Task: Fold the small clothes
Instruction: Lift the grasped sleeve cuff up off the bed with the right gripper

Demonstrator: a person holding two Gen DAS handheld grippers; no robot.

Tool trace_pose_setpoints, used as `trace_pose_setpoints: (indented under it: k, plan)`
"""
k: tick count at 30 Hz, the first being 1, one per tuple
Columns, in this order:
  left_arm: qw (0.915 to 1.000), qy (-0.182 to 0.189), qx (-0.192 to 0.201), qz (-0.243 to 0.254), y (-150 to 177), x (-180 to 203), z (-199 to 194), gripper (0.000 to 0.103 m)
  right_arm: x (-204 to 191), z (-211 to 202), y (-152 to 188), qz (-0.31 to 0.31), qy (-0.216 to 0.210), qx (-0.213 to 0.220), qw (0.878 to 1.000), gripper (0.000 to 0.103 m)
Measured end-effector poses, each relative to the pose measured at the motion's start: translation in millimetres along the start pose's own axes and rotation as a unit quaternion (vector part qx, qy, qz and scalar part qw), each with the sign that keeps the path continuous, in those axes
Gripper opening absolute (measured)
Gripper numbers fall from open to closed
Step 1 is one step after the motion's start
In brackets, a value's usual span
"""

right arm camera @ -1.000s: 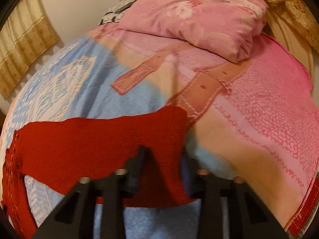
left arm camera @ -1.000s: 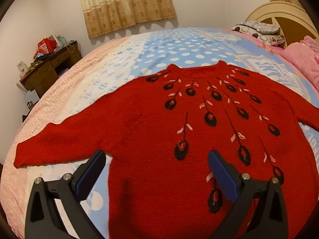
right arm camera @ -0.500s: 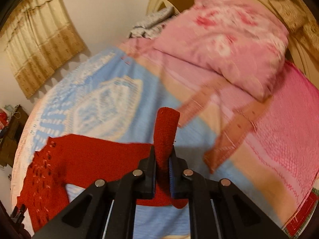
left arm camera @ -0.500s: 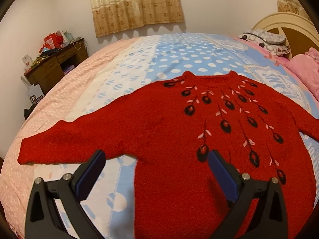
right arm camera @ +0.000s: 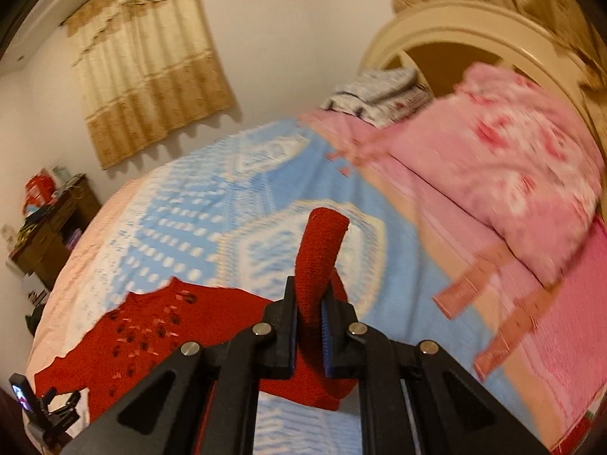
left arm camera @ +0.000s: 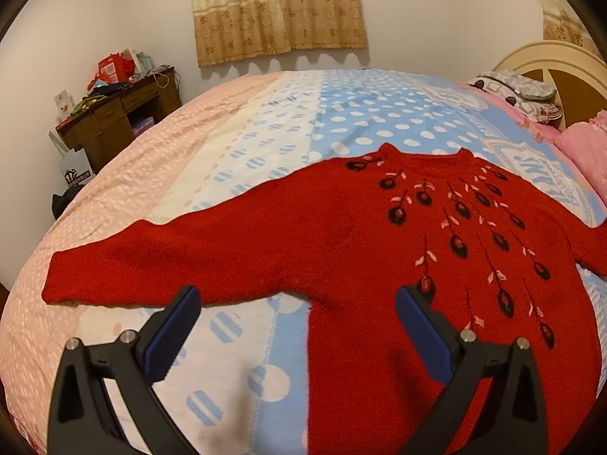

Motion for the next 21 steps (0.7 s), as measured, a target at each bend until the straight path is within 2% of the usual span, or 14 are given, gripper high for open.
trace_pose_setpoints:
  k: [12,21]
  plan:
    - [0.9999,0.000,-0.009,-0.012,10,-22,8,0.103,-108,-13,-21,-0.080,-0.050,0.021,0.995,0.009]
    - [0.9996,0.007,-0.024,-0.015,19,-27,20,0.103,-189,-10,-22,-0.151,-0.082,0.020,0.985,0.009]
Point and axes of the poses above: each gripper's, at about its wrist camera, not at the fingertips, and z roughly the way its jaws point, x to its right, y to its underside, the point moved 4 cm from there along z, roughly the way its jaws point, and after that the axes turned 3 degrees about -x, right-handed, at the moved point
